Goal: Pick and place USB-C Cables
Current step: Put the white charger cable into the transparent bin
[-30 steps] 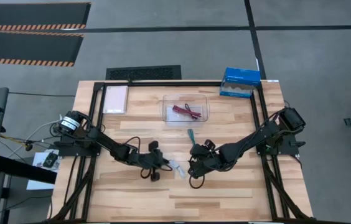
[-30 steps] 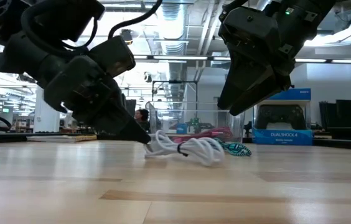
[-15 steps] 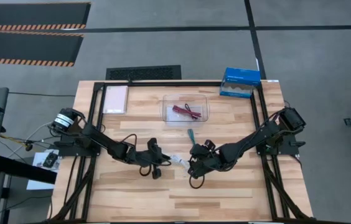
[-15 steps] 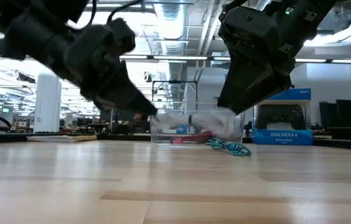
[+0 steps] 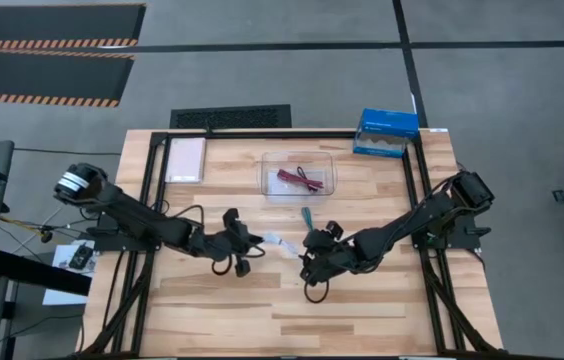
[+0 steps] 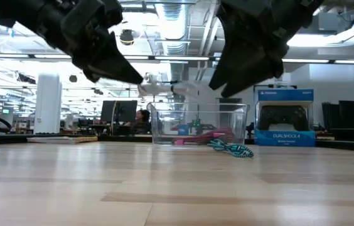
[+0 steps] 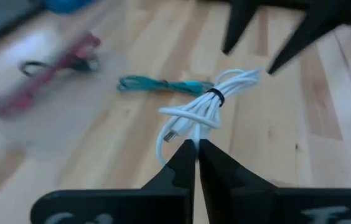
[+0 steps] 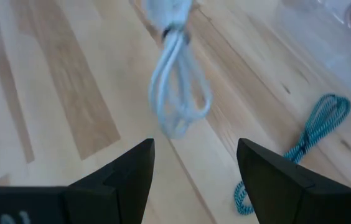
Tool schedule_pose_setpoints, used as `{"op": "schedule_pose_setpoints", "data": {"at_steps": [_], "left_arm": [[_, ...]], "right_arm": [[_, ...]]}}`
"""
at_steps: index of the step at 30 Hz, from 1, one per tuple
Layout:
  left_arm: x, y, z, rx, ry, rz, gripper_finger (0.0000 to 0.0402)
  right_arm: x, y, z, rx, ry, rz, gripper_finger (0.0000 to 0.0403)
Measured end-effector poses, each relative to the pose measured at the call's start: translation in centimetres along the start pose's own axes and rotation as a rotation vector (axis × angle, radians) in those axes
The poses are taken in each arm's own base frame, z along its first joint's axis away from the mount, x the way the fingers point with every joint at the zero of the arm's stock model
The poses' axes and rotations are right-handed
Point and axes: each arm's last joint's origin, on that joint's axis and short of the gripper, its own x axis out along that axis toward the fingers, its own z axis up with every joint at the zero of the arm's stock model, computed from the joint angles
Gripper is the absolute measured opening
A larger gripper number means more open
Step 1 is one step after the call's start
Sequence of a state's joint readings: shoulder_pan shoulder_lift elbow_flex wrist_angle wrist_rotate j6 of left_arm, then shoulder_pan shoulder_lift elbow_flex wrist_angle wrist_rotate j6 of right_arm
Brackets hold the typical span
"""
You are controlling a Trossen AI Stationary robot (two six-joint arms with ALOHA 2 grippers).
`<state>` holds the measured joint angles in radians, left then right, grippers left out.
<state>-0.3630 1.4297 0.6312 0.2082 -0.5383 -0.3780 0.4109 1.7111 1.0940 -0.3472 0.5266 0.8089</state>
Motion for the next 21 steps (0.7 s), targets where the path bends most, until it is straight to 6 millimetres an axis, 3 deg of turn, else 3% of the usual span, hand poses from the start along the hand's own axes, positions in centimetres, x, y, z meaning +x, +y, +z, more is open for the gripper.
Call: {"op": "schedule_pose_setpoints", "data": {"at_steps": [13,17,21], "left_arm": [[-5.0,3.1,4.4,-0.102,-0.293,0.368,0.0000],[-5.7,4.6,5.8,-0.112,-0.346,0.424,0.0000],[-6.0,6.2,7.4,-0.126,-0.405,0.372,0.0000]], "right_arm": [[-1.7,1.2,2.2,-0.106,-0.069,-0.019,0.0255],[-3.0,0.1,3.8,-0.113,-0.149,-0.072,0.0255],[-5.0,-1.9,5.9,-0.142,-0.191,-0.111,0.0255]]}}
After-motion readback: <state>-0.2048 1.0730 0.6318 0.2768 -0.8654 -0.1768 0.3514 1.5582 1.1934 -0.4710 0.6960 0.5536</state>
